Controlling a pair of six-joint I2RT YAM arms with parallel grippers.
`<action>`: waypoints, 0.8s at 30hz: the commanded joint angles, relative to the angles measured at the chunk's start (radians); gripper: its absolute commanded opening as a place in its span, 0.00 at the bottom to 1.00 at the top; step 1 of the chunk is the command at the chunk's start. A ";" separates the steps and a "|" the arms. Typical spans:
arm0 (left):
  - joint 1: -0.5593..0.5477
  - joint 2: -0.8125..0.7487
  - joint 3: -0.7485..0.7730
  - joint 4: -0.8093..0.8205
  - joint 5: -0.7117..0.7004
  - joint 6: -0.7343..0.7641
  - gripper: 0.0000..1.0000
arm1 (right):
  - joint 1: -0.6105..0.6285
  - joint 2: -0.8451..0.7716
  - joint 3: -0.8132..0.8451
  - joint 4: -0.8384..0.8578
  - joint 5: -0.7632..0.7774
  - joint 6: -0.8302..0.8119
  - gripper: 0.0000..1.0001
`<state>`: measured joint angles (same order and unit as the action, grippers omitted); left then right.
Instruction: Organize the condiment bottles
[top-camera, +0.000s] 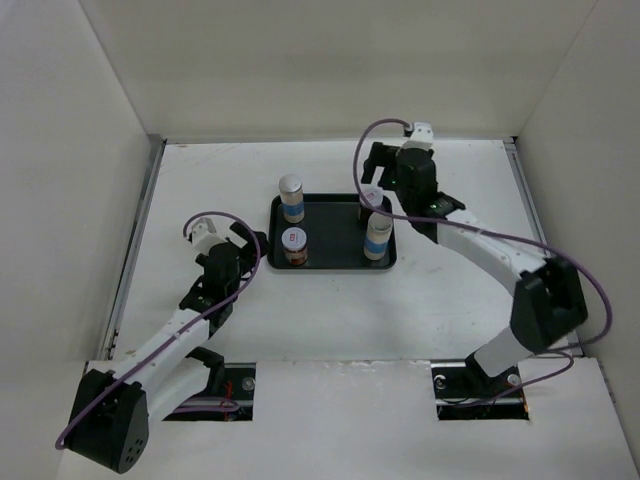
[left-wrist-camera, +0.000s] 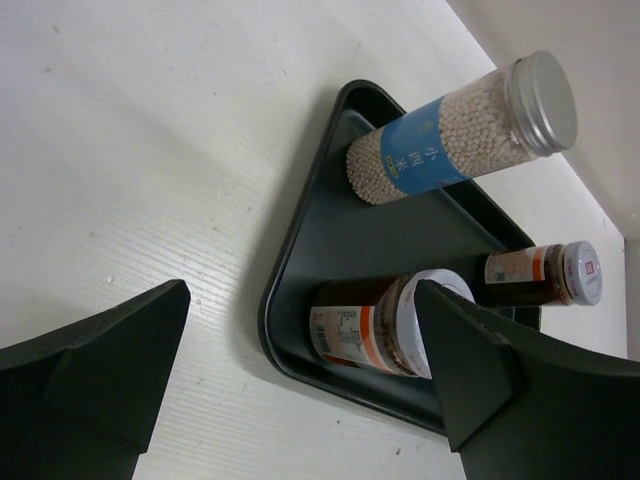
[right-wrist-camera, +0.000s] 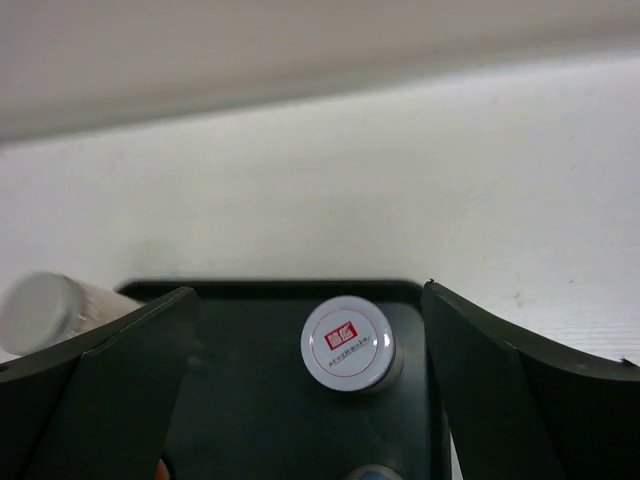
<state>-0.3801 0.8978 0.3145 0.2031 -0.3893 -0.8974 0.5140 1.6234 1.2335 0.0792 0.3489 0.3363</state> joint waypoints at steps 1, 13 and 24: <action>-0.001 -0.040 0.101 -0.057 -0.026 0.066 1.00 | -0.009 -0.187 -0.109 0.160 0.152 0.035 1.00; 0.146 0.012 0.121 -0.335 0.012 -0.001 1.00 | -0.036 -0.479 -0.742 0.338 0.446 0.245 1.00; 0.175 0.046 0.179 -0.446 -0.032 0.022 1.00 | 0.039 -0.430 -0.793 0.452 0.443 0.273 1.00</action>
<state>-0.2115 0.9726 0.4419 -0.2241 -0.3855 -0.8856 0.5236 1.2091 0.4351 0.4324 0.7574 0.6025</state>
